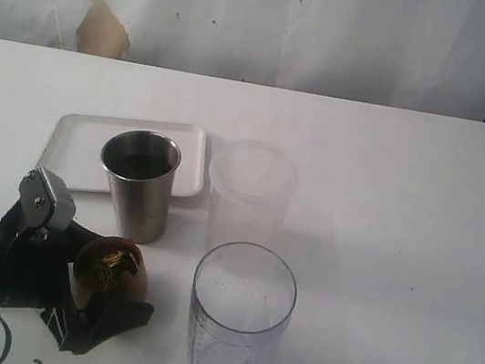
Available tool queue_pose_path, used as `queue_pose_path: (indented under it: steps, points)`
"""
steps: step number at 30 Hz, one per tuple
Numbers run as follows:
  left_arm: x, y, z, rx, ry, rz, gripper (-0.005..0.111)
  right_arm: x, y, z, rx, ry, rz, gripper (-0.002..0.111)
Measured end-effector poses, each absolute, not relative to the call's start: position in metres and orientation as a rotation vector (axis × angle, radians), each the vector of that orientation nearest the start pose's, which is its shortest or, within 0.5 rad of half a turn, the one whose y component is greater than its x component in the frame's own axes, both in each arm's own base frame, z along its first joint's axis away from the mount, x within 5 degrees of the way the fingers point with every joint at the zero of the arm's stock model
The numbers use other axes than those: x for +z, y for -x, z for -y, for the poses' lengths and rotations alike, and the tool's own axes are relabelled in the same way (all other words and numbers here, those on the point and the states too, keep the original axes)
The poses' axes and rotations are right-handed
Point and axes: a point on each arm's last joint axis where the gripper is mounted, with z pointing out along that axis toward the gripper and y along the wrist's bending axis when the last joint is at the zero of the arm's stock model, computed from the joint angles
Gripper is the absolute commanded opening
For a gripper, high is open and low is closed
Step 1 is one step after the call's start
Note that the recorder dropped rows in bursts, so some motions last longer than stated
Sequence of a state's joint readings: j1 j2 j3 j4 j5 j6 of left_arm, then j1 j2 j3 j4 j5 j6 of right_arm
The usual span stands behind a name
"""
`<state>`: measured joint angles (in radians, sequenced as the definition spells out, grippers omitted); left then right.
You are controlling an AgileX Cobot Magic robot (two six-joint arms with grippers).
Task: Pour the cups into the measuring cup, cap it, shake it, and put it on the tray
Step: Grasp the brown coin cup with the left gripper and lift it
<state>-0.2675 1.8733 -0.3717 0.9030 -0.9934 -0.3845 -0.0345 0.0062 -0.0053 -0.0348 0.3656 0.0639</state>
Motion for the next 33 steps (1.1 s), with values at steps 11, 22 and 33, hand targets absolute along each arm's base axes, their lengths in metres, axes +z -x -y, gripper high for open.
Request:
queue_pose_path:
  steps: [11, 22, 33]
  points:
    - [0.095, -0.216, 0.122, -0.826, -0.946, -1.978, 0.100, 0.182, -0.053, 0.003, -0.014, -0.070, -1.849, 0.001]
    - [0.094, -0.218, 0.125, -0.852, -1.021, -2.011, 0.026, 0.182, -0.053, 0.003, -0.014, -0.070, -1.849, 0.001]
    - [0.106, -0.214, 0.126, -0.910, -1.009, -2.027, 0.000, 0.182, -0.053, 0.003, -0.014, -0.070, -1.849, 0.001]
